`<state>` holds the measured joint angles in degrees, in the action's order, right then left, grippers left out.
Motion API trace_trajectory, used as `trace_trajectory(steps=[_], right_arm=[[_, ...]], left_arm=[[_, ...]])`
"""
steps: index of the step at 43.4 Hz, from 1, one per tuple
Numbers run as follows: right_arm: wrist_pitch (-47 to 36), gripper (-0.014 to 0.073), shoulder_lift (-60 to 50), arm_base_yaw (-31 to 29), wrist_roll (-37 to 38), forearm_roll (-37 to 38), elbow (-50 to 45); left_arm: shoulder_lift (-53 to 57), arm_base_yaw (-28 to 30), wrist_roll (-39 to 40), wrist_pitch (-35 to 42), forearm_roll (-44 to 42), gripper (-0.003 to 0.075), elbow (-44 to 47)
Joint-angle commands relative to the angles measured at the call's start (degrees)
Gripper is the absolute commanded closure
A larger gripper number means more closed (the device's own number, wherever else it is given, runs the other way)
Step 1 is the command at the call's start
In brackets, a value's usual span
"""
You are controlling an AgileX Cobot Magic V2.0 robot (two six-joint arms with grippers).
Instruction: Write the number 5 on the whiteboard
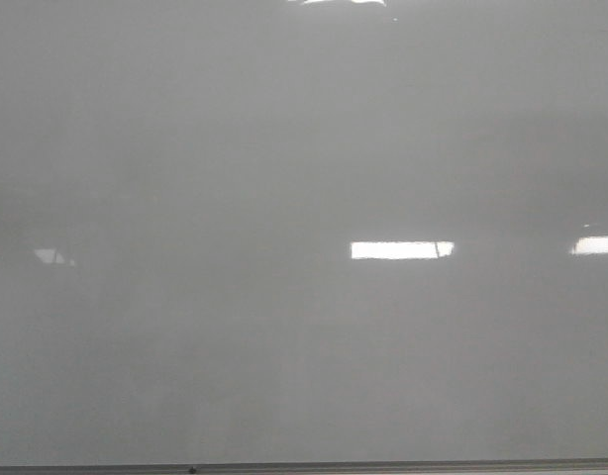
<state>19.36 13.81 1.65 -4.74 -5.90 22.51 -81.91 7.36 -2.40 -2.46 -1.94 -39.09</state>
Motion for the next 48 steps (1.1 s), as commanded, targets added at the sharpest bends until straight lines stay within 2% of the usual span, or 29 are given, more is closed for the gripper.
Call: trace_trajectory(steps=[1, 4, 12, 18, 23, 28, 31, 39, 46, 48], right_arm=[[-4.2, -0.0003, 0.9, -0.1, 0.2, -0.3, 1.8], [-4.2, -0.0003, 0.9, -0.1, 0.2, -0.3, 1.8], [-2.7, -0.0003, 1.0, -0.1, 0.2, -0.3, 1.8], [-1.8, -0.0003, 1.0, -0.1, 0.2, -0.5, 1.8], [0.3, -0.0003, 1.9, 0.0, 0.1, -2.2, 2.2], [6.0, -0.0003, 4.9, 1.4, -2.0, -3.9, 4.3], [9.4, -0.0003, 7.2, 3.1, -5.6, -6.3, 6.1], [18.0, -0.0003, 15.3, 11.3, -23.4, -19.4, 12.2], [21.6, -0.0003, 23.4, 19.4, -39.4, -30.0, 16.6], [21.5, -0.0003, 25.2, 21.1, -41.7, -31.8, 17.4]], left_arm=[[4.4, -1.8, 0.4, -9.7, 0.5, 0.0734, -5.2], [5.4, -4.6, -1.6, -18.1, 0.0, 0.0734, -8.2], [5.6, -17.7, -17.7, -37.4, 0.0, 0.0734, -15.3], [5.6, -29.2, -26.7, -45.2, 0.0, 0.0734, -18.7], [5.6, -37.6, -29.8, -49.5, 0.0, 0.0734, -21.0], [5.6, -46.1, -32.2, -54.2, -0.2, 0.0734, -23.6], [5.6, -50.9, -33.7, -55.9, -0.5, 0.0734, -24.9], [5.6, -60.5, -35.9, -55.6, -2.2, 0.0734, -26.6], [5.6, -64.2, -36.0, -54.2, -2.5, 0.0734, -26.7], [5.6, -64.9, -36.0, -54.2, -2.5, 0.0734, -26.7]])
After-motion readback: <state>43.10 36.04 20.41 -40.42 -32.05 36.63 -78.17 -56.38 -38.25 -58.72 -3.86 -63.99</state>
